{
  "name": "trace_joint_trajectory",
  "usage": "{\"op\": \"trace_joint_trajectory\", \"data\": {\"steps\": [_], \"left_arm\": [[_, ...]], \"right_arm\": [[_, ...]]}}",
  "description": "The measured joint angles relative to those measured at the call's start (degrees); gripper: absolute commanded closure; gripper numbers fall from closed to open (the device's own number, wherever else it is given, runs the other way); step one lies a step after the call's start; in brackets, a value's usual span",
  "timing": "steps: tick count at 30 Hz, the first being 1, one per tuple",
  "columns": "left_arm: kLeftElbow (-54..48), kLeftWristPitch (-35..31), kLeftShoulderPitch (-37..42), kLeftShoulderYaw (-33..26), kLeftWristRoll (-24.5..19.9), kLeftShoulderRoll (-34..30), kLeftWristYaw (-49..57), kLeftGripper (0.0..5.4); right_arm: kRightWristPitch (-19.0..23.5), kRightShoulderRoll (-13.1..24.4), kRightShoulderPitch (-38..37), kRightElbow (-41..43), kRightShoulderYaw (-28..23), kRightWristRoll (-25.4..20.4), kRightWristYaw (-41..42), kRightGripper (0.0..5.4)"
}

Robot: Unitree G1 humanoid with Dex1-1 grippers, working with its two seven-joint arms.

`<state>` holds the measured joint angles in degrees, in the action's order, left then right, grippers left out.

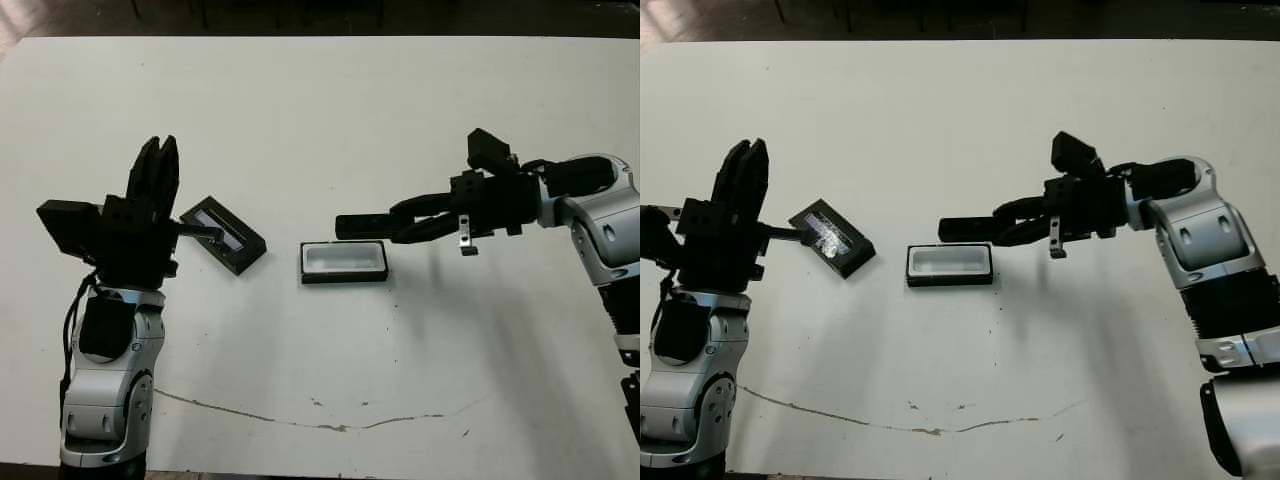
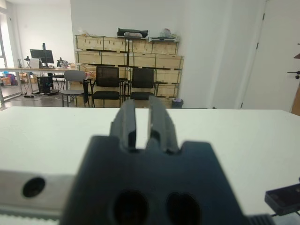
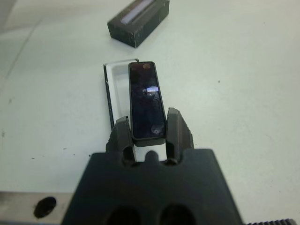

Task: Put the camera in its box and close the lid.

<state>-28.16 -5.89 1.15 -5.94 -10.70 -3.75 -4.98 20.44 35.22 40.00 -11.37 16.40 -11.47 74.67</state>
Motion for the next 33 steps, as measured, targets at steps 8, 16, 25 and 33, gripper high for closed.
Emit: {"op": "trace_joint_trajectory", "data": {"steps": [8,16,25,33], "left_arm": [[-0.73,-0.42,-0.40,0.22,-0.28,0.01,0.21,5.40],[-0.96,-0.42,-1.10,0.51,-0.02,0.01,0.60,5.40],[-0.87,-0.41,-1.08,0.62,0.22,0.01,0.63,5.40],[-0.48,-0.41,-0.72,0.75,0.69,0.01,0.63,5.40]], "right_arm": [[-0.01,-0.81,-0.04,0.32,2.57,2.61,-0.02,5.40],[-0.50,-1.46,-0.04,0.10,3.55,3.24,0.97,5.40],[-0.63,-1.53,-0.04,-0.44,3.66,3.46,1.50,5.40],[-0.60,-1.55,0.02,-1.05,3.57,3.45,2.01,5.40]]}}
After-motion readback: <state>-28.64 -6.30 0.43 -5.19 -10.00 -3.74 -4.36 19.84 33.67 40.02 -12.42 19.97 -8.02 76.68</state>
